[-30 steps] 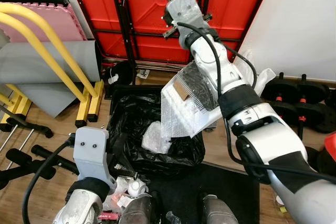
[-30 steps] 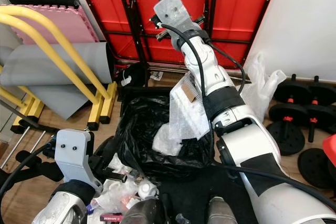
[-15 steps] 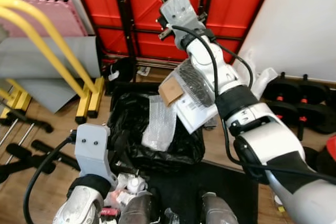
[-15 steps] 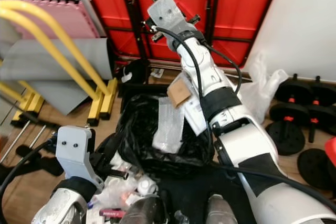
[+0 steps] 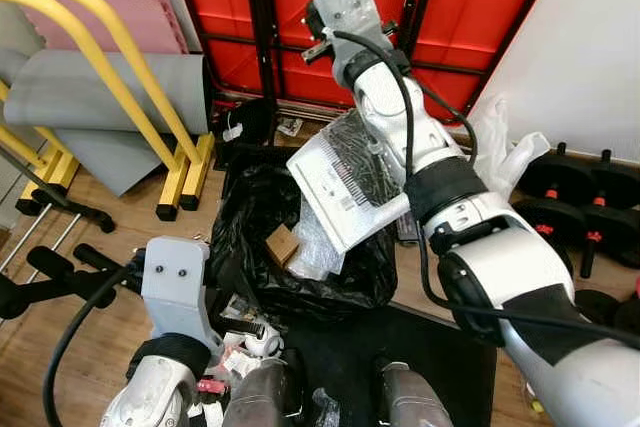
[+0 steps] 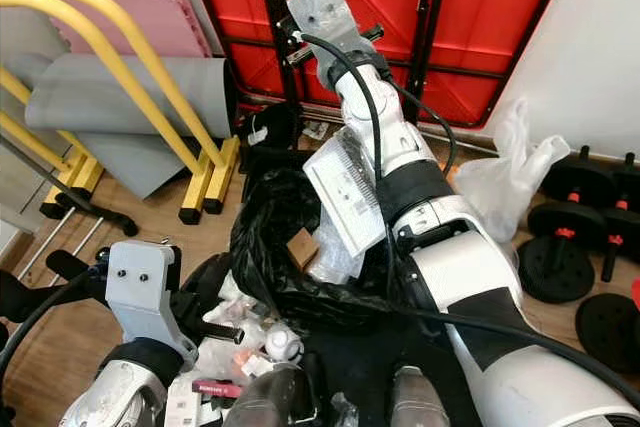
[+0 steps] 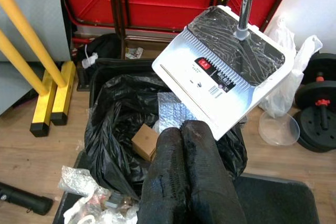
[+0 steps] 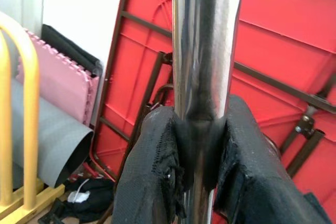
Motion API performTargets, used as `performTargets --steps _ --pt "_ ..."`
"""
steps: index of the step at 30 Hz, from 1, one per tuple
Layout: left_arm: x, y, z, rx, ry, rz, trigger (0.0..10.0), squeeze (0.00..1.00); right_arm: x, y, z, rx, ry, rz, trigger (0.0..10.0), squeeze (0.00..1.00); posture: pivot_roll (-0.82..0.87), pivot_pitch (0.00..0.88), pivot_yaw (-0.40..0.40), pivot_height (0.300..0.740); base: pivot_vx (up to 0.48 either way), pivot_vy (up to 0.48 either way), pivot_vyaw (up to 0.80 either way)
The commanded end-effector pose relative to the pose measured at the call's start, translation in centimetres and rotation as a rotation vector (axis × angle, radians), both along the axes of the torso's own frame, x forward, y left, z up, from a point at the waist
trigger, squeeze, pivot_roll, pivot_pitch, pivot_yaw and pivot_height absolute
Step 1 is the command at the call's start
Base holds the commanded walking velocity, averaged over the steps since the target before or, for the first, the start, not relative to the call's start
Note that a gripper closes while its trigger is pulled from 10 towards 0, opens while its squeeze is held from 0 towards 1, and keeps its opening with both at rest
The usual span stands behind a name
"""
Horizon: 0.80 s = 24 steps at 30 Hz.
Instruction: Sweep floor
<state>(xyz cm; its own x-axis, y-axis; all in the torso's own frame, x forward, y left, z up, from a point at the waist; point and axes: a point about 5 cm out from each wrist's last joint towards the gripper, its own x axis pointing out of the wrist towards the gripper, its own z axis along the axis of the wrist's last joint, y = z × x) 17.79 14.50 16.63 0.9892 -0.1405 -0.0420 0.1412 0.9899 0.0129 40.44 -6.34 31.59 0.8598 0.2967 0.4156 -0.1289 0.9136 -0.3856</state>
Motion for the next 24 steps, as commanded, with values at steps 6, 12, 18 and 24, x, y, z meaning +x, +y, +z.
performTargets --steps 6,12,18,24 --pt "0.0 0.6 -0.5 0.012 0.025 0.058 10.0 0.00 -0.8 -0.2 0.6 0.163 -0.016 0.095 10.0 0.00 0.03 0.250 0.006 0.740 0.000 0.000 0.00" --pt "0.5 0.7 -0.6 0.011 0.015 0.062 10.0 0.00 -1.9 -0.8 -1.0 0.337 0.052 0.253 10.0 0.00 0.02 0.219 0.004 0.740 0.000 0.000 0.00" --pt "1.3 1.0 -0.5 -0.003 -0.008 0.055 10.0 0.00 -4.3 -2.2 -5.1 0.296 0.114 0.320 10.0 0.00 0.00 0.177 0.005 0.740 0.374 0.000 0.00" --pt "2.3 1.6 -0.7 -0.001 -0.010 0.106 10.0 0.00 -5.5 -3.3 -7.2 0.264 0.154 0.288 10.0 0.00 0.00 0.160 0.010 0.740 0.130 0.000 0.00"
